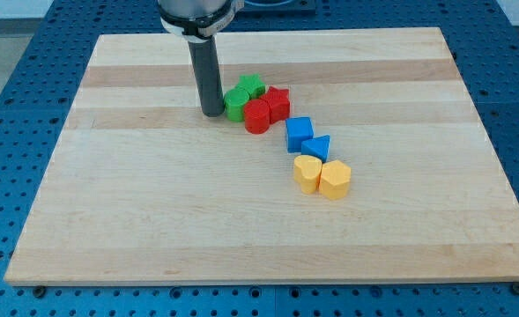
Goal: Push the blue triangle into the yellow blocks with the blue cube
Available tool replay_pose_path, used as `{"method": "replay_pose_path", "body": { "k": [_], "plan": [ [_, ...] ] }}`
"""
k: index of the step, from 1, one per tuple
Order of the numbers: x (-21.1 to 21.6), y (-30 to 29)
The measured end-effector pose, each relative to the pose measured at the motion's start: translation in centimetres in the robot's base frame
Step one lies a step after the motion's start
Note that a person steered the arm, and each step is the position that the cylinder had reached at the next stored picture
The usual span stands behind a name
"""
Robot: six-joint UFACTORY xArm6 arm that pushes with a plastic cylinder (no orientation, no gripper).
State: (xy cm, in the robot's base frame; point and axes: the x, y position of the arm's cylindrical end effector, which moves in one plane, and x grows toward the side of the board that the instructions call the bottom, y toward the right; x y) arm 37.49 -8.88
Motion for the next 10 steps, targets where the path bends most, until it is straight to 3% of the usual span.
{"method": "replay_pose_path", "body": {
  "k": [1, 2, 3, 5, 10],
  "plan": [
    [0.8, -1.2],
    [4.2, -0.8],
    [6.5, 2.9],
    [3.5, 6.2],
    [5.7, 13.8]
  ]
}}
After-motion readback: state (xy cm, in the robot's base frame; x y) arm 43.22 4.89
